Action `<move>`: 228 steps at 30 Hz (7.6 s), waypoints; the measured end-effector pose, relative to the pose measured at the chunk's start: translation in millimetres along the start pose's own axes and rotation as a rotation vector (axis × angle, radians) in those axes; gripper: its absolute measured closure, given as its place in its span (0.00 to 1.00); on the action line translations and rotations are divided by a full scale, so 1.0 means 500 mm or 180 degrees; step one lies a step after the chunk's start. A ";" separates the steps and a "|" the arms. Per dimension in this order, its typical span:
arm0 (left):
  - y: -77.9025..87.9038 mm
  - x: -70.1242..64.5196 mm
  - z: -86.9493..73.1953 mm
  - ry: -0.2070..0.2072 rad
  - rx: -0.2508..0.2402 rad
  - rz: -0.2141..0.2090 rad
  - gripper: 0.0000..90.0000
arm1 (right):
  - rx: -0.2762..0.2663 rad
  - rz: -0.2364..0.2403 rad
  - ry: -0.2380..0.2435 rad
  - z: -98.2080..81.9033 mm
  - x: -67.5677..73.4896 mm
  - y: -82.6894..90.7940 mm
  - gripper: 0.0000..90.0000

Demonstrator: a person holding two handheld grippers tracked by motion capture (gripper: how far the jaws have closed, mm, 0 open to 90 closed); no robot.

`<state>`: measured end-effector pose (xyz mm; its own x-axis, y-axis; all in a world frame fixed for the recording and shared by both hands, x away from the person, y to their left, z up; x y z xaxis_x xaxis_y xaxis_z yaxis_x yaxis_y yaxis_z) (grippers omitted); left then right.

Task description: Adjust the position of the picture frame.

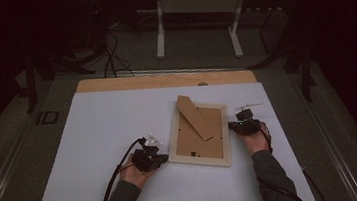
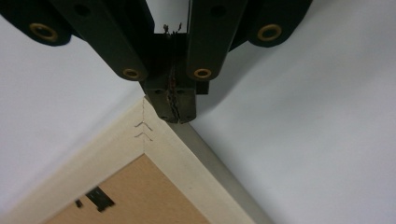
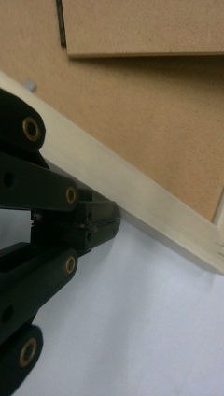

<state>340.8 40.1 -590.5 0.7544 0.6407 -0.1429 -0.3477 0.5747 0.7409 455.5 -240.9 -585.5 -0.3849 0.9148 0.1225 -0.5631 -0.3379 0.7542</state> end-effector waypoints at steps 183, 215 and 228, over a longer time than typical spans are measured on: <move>0.057 0.092 -0.046 0.0436 -0.0106 0.0569 1.00 | 0.0420 0.0277 0.0788 -0.146 0.120 0.112 1.00; 0.074 0.093 -0.067 0.0605 -0.0138 0.0558 1.00 | 0.0348 0.0240 0.0672 -0.090 0.118 0.062 1.00; 0.082 0.101 -0.073 0.0669 -0.0142 0.0571 1.00 | 0.0323 0.0244 0.0654 -0.075 0.126 0.047 1.00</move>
<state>344.1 114.5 -591.4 0.5482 0.8231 -0.1484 -0.4930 0.4613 0.7377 390.4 -199.8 -584.3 -0.5703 0.8195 0.0559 -0.4541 -0.3713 0.8099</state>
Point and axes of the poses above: each handheld gripper's, and its own axes: y roughly backward along the jaws, z roughly out of its top, x roughly to its left, the point moved 8 cm from there along -y, roughly forward along the jaws, and after that the axes turned 2 degrees about -y, right-handed, at the moved point
